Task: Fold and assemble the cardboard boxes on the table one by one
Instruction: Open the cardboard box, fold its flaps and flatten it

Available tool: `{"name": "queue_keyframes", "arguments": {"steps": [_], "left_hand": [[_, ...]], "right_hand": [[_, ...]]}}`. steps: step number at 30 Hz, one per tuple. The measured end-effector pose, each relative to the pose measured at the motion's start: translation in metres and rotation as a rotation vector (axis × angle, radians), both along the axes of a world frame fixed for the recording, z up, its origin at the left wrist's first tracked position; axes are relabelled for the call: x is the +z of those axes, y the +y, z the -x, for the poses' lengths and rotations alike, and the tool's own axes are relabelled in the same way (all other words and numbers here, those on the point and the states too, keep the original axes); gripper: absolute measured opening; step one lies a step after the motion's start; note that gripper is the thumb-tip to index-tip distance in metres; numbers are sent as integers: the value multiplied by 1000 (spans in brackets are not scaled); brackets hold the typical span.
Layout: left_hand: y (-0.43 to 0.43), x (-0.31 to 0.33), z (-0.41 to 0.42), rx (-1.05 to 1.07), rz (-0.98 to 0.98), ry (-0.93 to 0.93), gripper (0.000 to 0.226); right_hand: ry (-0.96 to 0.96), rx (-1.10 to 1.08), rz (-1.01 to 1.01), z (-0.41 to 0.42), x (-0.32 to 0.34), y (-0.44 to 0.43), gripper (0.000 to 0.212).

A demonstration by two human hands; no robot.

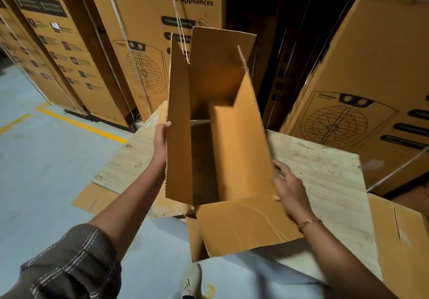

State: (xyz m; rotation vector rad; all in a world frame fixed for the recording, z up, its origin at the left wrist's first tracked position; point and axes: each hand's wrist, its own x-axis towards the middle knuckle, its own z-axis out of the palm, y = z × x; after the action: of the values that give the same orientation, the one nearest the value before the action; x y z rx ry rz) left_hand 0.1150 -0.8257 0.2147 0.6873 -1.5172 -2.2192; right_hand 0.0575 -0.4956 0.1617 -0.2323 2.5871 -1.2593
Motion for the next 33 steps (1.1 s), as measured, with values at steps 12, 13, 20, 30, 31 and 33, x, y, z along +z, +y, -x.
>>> {"name": "queue_keyframes", "arguments": {"steps": [12,13,20,30,31,33], "left_hand": [[90,59,46,-60,85,202,17],[103,61,49,-134,138,173,24],[179,49,78,-468,212,56,53],[228,0,98,-624,441,-183,44],[221,-5,96,-599,463,-188,46],[198,-10,89,-530,590,-194,44]], "right_hand": [[-487,-755,567,16,-35,79,45],[-517,-751,540,15,-40,86,45],[-188,-602,-229,-6,-40,132,89],[-418,-261,348,-11,21,91,122],[-407,-264,345,-11,21,88,122],[-369,-244,347,-8,23,84,101]]}}
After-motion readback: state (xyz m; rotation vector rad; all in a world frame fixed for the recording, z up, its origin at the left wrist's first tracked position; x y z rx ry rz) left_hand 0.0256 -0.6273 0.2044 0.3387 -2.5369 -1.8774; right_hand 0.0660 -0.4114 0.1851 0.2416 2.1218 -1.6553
